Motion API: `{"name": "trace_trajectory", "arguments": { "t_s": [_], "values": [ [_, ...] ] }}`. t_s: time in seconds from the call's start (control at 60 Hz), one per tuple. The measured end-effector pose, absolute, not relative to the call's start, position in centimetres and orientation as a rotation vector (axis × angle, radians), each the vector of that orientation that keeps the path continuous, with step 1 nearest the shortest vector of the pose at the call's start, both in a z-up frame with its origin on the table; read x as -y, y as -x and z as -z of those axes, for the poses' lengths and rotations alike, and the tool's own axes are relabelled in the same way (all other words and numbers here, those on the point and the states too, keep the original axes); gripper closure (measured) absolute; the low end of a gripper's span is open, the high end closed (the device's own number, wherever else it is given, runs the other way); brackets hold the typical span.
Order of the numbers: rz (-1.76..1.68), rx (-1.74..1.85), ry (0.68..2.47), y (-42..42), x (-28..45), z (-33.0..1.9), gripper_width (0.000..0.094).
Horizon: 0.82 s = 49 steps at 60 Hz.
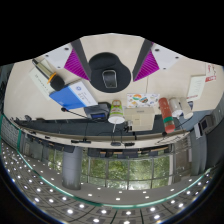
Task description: Arrange mouse
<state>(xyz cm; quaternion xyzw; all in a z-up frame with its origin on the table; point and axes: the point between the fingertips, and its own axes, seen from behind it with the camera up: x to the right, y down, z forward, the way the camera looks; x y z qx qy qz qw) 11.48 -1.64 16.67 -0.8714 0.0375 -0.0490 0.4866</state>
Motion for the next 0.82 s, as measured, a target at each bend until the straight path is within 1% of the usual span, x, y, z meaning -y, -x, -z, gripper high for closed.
{"name": "trace_trajectory", "arguments": {
  "t_s": [0.1, 0.183, 0.317, 0.45, 0.633, 0.817],
  "values": [
    [0.142, -0.077, 2.097, -9.8, 7.0, -19.7, 0.0078],
    [0.169, -0.074, 2.089, -8.5, 11.8, -21.3, 0.0079],
    [0.150, -0.086, 2.085, -6.4, 18.7, -22.5, 0.0080],
    [0.159, -0.062, 2.091, -5.2, 24.1, -23.0, 0.0077],
    [0.148, -0.041, 2.084, -4.1, 28.1, -23.9, 0.0080],
    [0.183, -0.018, 2.050, -4.7, 29.1, -25.3, 0.0081]
  ]
}}
